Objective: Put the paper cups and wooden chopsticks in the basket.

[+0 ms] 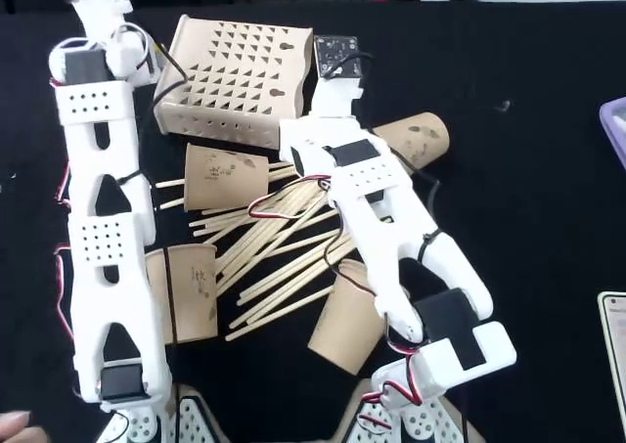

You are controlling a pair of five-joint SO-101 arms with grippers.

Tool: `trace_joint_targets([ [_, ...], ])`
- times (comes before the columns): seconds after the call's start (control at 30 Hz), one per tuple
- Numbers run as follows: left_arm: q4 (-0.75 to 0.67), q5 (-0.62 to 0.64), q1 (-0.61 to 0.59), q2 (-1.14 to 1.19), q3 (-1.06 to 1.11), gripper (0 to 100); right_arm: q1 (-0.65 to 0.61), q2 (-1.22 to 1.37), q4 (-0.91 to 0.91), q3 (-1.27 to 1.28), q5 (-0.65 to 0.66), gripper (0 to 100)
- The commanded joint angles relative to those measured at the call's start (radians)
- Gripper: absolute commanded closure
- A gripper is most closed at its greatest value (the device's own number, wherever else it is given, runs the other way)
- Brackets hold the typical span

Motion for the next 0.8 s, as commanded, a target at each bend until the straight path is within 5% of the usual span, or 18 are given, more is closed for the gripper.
trace_joint_targets([
  [0.0,-0.054,0.012,0.008,0.012,0.015,78,-0.008,-0.008,-0.017,-0.007,0.011,77.3],
  [0.43,-0.049,0.009,-0.012,0.14,0.018,78,-0.008,-0.008,-0.017,-0.007,0.011,77.3],
  [0.63,-0.012,0.002,-0.015,0.169,0.016,97,-0.008,-0.008,-0.02,-0.007,0.011,77.3],
  [0.77,0.048,-0.063,0.038,0.173,0.016,97,-0.008,-0.008,-0.02,-0.007,0.011,77.3],
])
